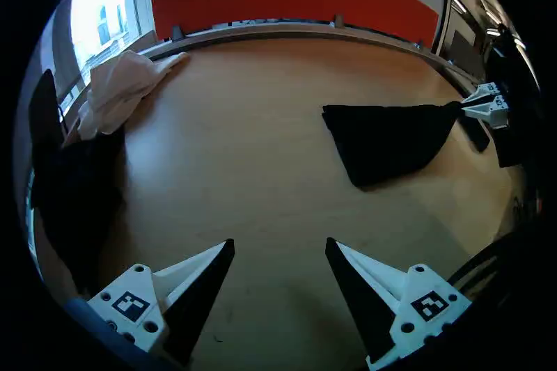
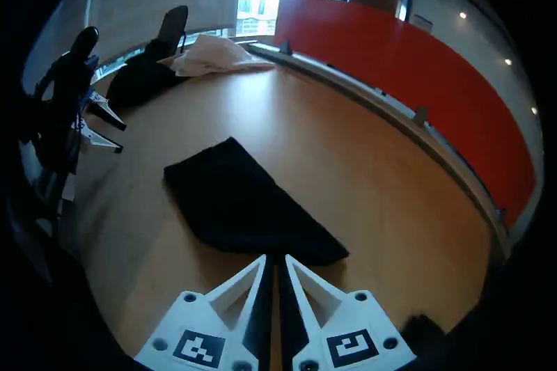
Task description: Fold towel
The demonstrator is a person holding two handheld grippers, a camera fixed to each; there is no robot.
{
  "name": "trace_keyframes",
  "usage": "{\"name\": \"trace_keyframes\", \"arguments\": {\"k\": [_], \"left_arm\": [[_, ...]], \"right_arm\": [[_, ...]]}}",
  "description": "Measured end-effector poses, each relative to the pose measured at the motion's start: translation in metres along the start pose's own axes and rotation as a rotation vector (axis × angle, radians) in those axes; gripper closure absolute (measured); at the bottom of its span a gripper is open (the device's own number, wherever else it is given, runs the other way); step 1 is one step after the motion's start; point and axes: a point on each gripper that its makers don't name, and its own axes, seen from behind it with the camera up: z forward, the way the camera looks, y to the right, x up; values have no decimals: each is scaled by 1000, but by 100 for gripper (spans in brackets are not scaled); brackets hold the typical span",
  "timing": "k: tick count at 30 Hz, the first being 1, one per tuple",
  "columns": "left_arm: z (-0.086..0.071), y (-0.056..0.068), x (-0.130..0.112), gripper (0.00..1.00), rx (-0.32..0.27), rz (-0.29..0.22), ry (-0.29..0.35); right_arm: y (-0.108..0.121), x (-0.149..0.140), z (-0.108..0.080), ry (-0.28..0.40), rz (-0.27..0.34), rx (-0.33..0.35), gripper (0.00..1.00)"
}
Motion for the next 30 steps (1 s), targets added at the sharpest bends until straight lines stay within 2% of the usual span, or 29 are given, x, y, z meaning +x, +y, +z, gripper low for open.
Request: {"name": "trace_keyframes", "arguments": {"k": [8, 14, 21, 30], "left_arm": [[-3, 1, -3, 3, 5, -20, 3], [-4, 2, -2, 2, 6, -28, 9], [-7, 3, 0, 3, 5, -36, 17], [-10, 3, -6, 3, 6, -44, 17]], "right_arm": [[-7, 43, 2, 43, -103, 27, 96], [-11, 67, 7, 65, -152, 46, 96], [-15, 79, 14, 67, -185, 69, 96], [-25, 92, 33, 52, -256, 115, 96]]}}
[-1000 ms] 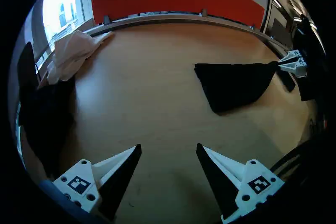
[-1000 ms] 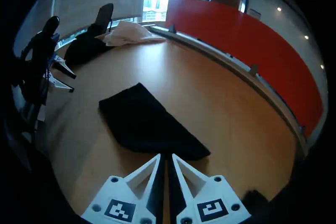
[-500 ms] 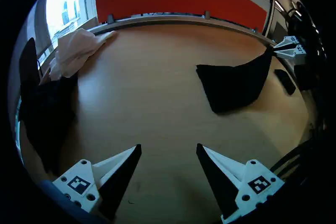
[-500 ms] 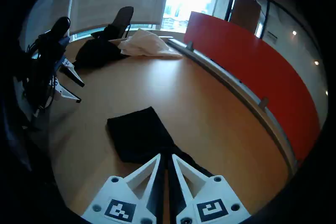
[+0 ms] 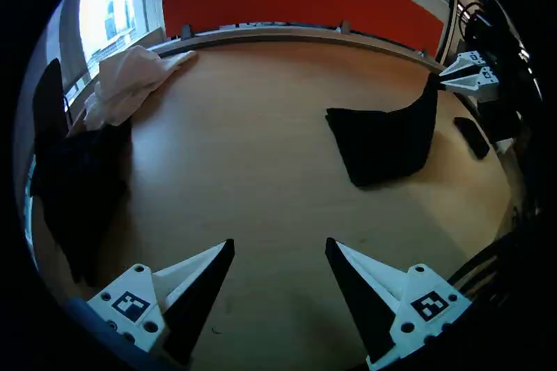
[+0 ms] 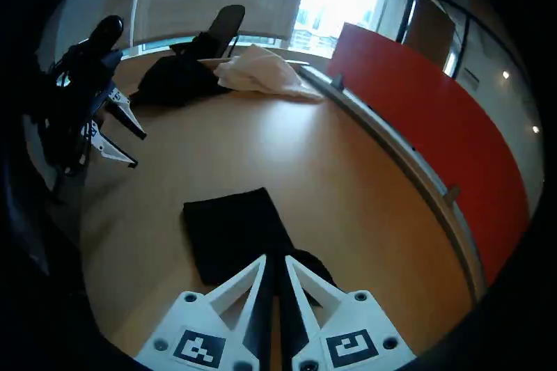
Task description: Fold towel
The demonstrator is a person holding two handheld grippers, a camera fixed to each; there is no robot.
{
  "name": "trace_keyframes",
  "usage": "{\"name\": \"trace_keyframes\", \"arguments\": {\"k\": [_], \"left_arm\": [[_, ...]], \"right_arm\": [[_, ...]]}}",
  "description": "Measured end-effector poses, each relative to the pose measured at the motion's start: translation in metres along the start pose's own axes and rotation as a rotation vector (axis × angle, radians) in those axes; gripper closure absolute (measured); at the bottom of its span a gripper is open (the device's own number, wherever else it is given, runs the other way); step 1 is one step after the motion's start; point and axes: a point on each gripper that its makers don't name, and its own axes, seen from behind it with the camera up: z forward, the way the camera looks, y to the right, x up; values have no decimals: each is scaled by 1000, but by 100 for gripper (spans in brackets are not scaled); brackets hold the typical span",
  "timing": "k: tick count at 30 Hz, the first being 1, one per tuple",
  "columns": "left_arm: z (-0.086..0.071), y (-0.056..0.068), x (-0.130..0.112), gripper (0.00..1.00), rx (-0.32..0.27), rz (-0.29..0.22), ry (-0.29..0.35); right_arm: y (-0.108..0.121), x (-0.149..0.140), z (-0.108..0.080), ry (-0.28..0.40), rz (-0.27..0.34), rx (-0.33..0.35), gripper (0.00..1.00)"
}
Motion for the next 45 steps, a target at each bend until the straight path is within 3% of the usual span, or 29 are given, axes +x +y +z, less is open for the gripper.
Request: {"name": "trace_keyframes", "arguments": {"k": [8, 14, 23, 32, 36, 38, 40, 42, 45], "left_arm": [[-4, 0, -1, 3, -3, -28, 11], [-9, -2, -2, 2, 0, -49, 20], [-14, -9, -7, 3, 11, -84, 24], [-12, -8, -9, 3, 9, -82, 21], [-12, -8, -8, 3, 8, -80, 20], [-12, -8, -8, 3, 9, -79, 19], [-12, -8, -8, 3, 9, -79, 18], [-12, -8, -8, 3, 10, -80, 18], [-13, -8, -8, 3, 12, -82, 19]], "right_arm": [[-18, 17, 28, -9, -52, 77, 97], [-48, 22, 57, -28, -78, 149, 96], [-88, 4, 98, -81, -59, 220, 96], [-90, -4, 103, -93, -30, 219, 91], [-92, -4, 102, -90, -23, 224, 80], [-94, -4, 101, -90, -21, 232, 64], [-95, -5, 99, -88, -19, 239, 41], [-96, -6, 98, -87, -15, 239, 29], [-94, -8, 98, -84, -6, 226, 21]]}}
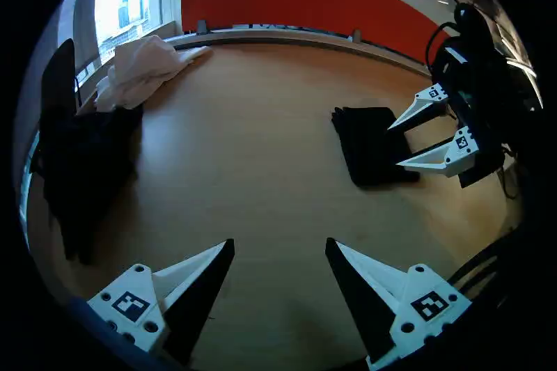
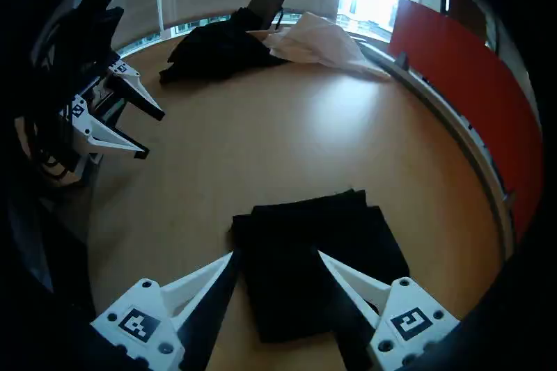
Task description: Fold towel
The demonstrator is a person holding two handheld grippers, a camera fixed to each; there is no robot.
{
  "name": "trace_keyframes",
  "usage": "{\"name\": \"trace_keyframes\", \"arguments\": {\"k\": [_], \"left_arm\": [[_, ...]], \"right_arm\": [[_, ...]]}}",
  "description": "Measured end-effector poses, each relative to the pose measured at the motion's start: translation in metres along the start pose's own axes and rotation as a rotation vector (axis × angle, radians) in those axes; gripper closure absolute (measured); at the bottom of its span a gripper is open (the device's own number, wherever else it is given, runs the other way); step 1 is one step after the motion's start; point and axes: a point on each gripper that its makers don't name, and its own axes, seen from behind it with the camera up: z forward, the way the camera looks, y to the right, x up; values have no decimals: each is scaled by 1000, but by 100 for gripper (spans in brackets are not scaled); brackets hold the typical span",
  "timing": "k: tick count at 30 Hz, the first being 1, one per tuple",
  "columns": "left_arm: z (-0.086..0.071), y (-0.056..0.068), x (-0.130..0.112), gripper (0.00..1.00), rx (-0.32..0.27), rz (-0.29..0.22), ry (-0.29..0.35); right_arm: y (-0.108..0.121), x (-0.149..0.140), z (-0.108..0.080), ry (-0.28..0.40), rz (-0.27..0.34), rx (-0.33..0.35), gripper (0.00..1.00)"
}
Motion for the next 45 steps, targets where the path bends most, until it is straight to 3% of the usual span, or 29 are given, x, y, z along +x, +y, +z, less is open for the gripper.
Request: {"name": "trace_keyframes", "arguments": {"k": [2, 23, 45], "left_arm": [[0, 0, 0, 3, 0, -2, 0], [-1, 1, -3, 3, 2, 8, -2], [-1, 4, -5, 3, -2, 9, -4]], "right_arm": [[1, -2, -1, 3, 11, -5, 18], [3, -48, -28, -22, 99, -81, 17], [-2, -87, -24, -78, 159, -128, 21]]}}
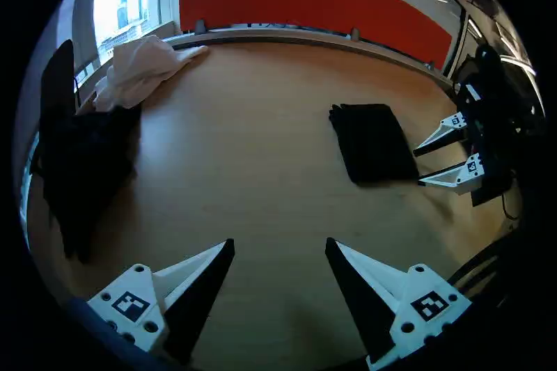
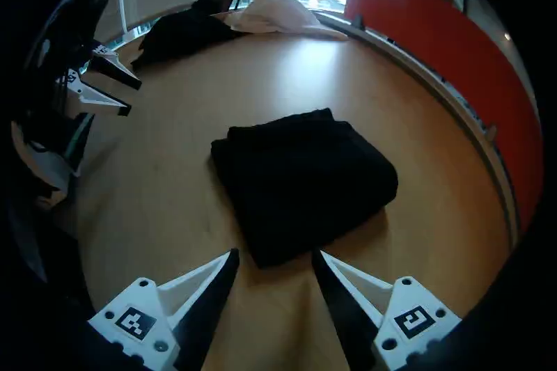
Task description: Fold towel
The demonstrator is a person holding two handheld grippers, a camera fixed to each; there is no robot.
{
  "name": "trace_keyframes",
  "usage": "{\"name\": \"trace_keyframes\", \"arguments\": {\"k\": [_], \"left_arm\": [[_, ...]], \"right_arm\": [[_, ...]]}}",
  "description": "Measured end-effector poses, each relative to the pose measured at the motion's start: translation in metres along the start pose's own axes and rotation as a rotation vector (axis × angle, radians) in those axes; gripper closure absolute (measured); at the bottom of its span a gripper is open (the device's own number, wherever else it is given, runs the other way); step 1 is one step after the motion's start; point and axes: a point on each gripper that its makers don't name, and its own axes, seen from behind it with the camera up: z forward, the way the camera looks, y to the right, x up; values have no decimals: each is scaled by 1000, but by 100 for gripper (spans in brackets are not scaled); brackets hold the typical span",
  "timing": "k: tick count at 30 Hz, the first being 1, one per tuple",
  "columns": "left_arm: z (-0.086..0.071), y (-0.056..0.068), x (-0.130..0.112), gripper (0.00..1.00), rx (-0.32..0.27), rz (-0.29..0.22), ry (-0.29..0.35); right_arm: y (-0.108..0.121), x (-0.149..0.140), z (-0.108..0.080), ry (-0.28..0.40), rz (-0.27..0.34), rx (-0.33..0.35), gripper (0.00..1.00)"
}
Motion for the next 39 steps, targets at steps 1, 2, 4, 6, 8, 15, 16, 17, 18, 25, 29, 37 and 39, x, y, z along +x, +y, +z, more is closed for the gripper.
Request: {"name": "trace_keyframes", "arguments": {"k": [1, 2, 4, 6, 8, 15, 16, 17, 18, 25, 29, 37, 39], "left_arm": [[0, 0, 0, 3, 0, 1, 0], [0, 0, 0, 2, -1, 2, -1], [0, 1, -1, 3, -1, 2, -1], [0, 1, -1, 3, -2, 1, -1], [0, 2, -1, 3, -3, -1, -1], [0, 2, -1, 3, -2, 4, -1], [0, 2, -2, 3, -2, 3, -2], [0, 2, -2, 3, -2, 3, -2], [0, 2, -2, 3, -2, 1, -2], [-1, 1, -2, 3, -2, -3, -1], [-1, 0, -3, 3, -1, -1, -2], [-2, -1, -4, 3, -3, 2, -2], [-3, -1, -3, 3, -4, 3, -1]], "right_arm": [[0, -2, 0, -2, 4, -2, 22], [0, -3, 1, -3, 8, -4, 24], [0, -5, 1, -5, 14, -9, 27], [0, -6, 2, -7, 21, -15, 30], [1, -7, 3, -10, 31, -20, 33], [0, -8, 4, -8, 60, -23, 50], [0, -8, 4, -7, 64, -23, 52], [0, -9, 4, -7, 68, -22, 53], [-1, -9, 4, -6, 71, -21, 54], [-5, -9, 5, -3, 77, -9, 73], [-6, -9, 5, -1, 74, -10, 85], [-2, -9, 2, 1, 94, -26, 97], [-1, -8, 1, 3, 95, -27, 97]]}}
